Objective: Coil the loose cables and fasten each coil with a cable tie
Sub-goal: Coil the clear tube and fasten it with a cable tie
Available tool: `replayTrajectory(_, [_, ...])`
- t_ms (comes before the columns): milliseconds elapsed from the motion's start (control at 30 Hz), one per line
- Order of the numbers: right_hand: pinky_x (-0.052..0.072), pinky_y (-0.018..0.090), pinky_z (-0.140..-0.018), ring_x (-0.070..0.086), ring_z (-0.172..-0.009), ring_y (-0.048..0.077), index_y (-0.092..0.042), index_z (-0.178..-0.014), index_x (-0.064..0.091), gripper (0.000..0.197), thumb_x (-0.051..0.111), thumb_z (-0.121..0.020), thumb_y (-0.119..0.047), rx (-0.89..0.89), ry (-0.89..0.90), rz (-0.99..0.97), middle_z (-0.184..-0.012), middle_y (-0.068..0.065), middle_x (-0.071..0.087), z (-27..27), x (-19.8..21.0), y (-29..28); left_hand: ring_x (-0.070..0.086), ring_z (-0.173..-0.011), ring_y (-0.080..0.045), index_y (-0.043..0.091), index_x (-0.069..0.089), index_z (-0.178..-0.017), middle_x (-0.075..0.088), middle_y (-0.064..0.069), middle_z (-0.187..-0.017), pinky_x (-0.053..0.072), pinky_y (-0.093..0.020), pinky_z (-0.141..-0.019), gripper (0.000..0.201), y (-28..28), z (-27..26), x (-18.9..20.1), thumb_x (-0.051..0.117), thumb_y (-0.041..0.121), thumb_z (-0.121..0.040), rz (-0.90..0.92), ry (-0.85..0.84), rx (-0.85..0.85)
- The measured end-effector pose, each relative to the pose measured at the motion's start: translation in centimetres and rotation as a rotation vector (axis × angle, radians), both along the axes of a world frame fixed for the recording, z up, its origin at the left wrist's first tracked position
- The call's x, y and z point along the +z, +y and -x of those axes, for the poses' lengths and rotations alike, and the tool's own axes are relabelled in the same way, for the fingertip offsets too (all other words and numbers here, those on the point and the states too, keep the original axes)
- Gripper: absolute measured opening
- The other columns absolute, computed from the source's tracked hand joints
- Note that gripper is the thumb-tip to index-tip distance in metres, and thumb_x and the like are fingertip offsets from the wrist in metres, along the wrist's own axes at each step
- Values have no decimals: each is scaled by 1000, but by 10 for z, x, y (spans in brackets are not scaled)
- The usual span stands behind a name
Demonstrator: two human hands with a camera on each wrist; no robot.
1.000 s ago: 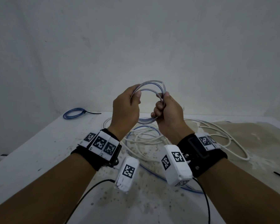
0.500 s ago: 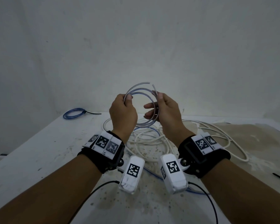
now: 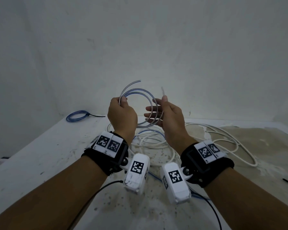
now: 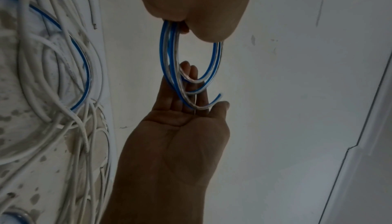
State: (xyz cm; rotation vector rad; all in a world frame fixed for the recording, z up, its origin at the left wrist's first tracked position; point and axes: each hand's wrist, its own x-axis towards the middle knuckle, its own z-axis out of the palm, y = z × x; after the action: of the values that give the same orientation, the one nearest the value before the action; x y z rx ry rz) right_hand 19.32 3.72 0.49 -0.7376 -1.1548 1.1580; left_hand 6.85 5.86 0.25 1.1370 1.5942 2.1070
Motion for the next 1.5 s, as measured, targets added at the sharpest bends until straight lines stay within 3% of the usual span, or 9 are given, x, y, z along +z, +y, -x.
replayTrajectory(200, [58, 36, -66, 72, -75, 25, -9, -118, 59, 22, 45, -105, -20, 27, -68, -28, -93, 16, 71, 8, -6, -2, 54, -84, -18, 10, 59, -105, 57, 4, -88, 39, -27, -72, 24, -1, 0, 2, 41, 24, -105, 5, -66, 25])
replayTrajectory(367, [61, 42, -65, 71, -67, 24, -20, -134, 52, 31, 41, -106, -13, -21, -93, -103, -92, 15, 71, 10, -6, -1, 61, -84, -28, 12, 57, -98, 63, -6, -89, 53, -40, -74, 23, -1, -3, -1, 43, 30, -103, 18, -105, -26])
replayTrajectory(433, [61, 43, -63, 71, -66, 23, -15, -129, 58, 29, 41, -105, -13, -25, -127, -98, -93, 15, 70, 9, -4, 0, 61, -77, -25, 11, 59, -99, 64, -7, -88, 56, -33, -64, 24, -1, -3, -3, 43, 29, -102, 30, -106, -36])
replayTrajectory(567, [56, 30, -53, 69, -59, 22, -13, -115, 64, 22, 46, -103, -9, -39, -185, -100, -85, 13, 69, 1, 1, 3, 57, -63, -17, 12, 58, -100, 63, 0, -78, 43, -21, -42, 22, -4, -2, -1, 42, 27, -104, 74, -65, -81])
replayTrajectory(800, [58, 34, -57, 71, -61, 24, -13, -126, 58, 27, 42, -104, -9, -64, -163, -86, -85, 13, 69, -2, 2, 9, 64, -68, -27, 15, 59, -98, 67, 6, -72, 57, -47, -66, 23, -6, -4, 7, 43, 30, -102, 22, -9, -69])
replayTrajectory(1100, [59, 37, -58, 73, -68, 27, -15, -116, 62, 18, 50, -102, -16, 9, -174, -54, -93, 15, 71, -1, 0, 6, 64, -68, -27, 16, 60, -94, 67, 6, -68, 57, -54, -73, 25, -7, -3, 6, 41, 30, -102, 33, -9, -30])
replayTrajectory(1233, [60, 40, -62, 71, -65, 27, -14, -117, 61, 18, 54, -101, -12, 14, -153, -89, -83, 12, 69, 1, -2, 8, 65, -70, -24, 19, 61, -84, 68, 6, -69, 57, -50, -74, 31, -8, -6, 4, 38, 32, -102, 58, 50, -30])
replayTrajectory(1367, [58, 38, -59, 66, -55, 24, -10, -113, 63, 18, 52, -100, -6, -48, -138, -74, -70, 8, 63, -3, -4, 13, 58, -54, -20, 25, 58, -75, 71, 4, -76, 54, -33, -50, 35, -11, -5, 9, 39, 30, -104, 81, -7, -113])
replayTrajectory(1500, [61, 44, -64, 65, -55, 23, -8, -112, 61, 15, 52, -100, -6, -59, -116, -55, -72, 10, 62, -5, -6, 15, 51, -46, -14, 23, 59, -79, 70, -2, -79, 44, -26, -46, 30, -12, -4, 18, 41, 26, -103, 73, -144, -193])
